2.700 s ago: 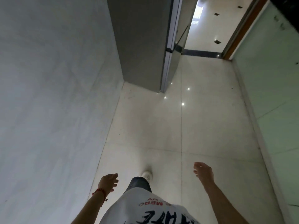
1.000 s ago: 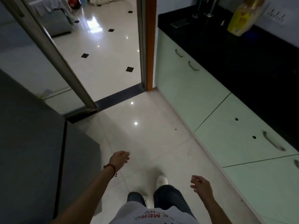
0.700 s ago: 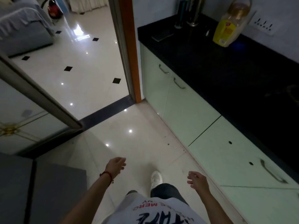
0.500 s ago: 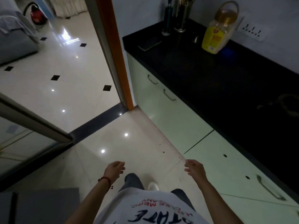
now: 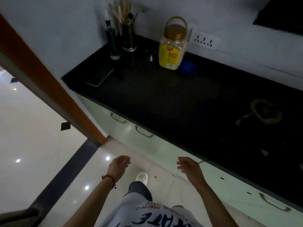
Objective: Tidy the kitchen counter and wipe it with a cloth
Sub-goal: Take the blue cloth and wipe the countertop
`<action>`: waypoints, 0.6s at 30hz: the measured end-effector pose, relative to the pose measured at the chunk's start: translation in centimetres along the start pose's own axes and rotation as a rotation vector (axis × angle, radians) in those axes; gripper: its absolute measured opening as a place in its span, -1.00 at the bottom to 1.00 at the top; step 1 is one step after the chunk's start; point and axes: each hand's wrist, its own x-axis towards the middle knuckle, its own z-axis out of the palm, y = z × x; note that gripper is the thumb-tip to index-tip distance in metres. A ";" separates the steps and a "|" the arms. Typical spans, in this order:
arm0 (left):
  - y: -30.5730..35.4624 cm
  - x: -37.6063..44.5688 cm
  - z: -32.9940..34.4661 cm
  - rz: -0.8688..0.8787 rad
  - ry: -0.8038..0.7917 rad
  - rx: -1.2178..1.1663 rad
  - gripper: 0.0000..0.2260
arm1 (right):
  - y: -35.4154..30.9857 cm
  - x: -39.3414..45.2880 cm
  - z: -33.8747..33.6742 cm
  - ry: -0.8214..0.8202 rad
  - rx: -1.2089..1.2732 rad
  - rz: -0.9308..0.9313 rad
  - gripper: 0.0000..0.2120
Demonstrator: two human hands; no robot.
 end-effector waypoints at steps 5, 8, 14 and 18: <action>8.9 5.1 -1.5 0.382 -0.010 0.162 -0.80 | -5.6 2.9 0.2 0.174 0.113 -0.100 -0.83; 13.0 8.0 -1.2 0.549 -0.037 0.284 -0.76 | -7.8 4.8 0.1 0.287 0.092 -0.136 -0.87; 17.4 14.2 1.2 0.715 0.002 0.532 -0.64 | -10.8 8.3 -0.1 0.351 -0.144 -0.110 -0.73; 18.8 18.4 3.2 0.678 0.002 0.858 -0.52 | -12.8 12.2 -1.1 0.338 -0.217 -0.114 -0.71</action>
